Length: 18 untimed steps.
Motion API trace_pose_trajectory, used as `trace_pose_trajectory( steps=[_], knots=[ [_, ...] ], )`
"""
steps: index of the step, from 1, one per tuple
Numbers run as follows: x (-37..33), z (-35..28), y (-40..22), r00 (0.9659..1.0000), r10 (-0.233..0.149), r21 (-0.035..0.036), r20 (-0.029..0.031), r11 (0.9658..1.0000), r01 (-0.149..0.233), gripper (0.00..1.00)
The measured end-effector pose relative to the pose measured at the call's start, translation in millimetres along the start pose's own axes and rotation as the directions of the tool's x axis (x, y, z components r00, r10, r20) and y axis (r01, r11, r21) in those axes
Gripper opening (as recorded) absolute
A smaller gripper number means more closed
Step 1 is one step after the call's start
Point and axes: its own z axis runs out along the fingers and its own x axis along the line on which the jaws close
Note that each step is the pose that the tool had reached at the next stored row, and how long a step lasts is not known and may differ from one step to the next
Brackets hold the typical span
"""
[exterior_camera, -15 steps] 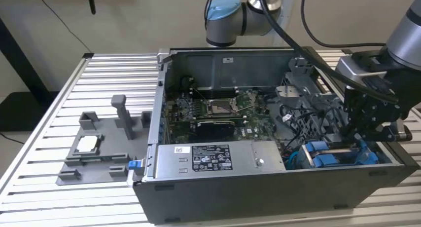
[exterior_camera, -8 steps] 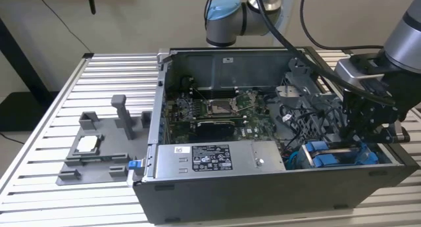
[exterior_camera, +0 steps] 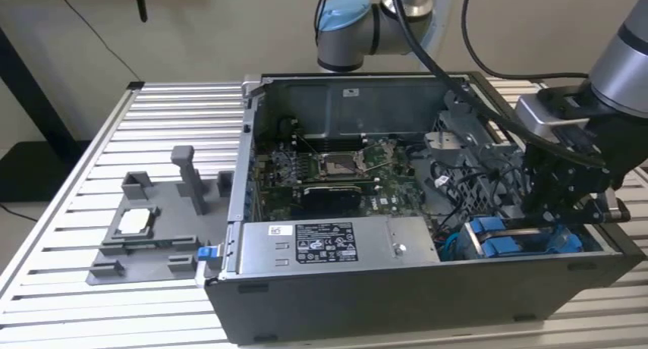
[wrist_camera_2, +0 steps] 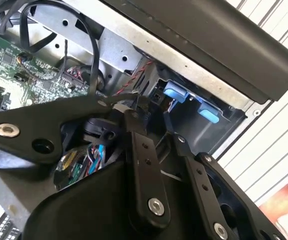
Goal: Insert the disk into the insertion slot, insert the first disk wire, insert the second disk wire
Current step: 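Insert the first disk wire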
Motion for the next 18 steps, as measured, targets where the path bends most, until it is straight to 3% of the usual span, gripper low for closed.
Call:
trace_pose_trajectory(
  steps=[7, 13, 18],
  knots=[
    [-1.5, -22.3, -0.3, 1.0, 0.0, 0.0008, -0.0001, 1.0, 0.0, 0.27],
    [-2.5, -37.6, 0.2, 1.0, 0.0, 0.0058, 0.0, 1.0, 0.0, 0.27],
    [-2.5, -38.4, 0.3, 1.0, 0.0, 0.0077, 0.0003, 1.0, 0.0, 0.27]
  ],
)
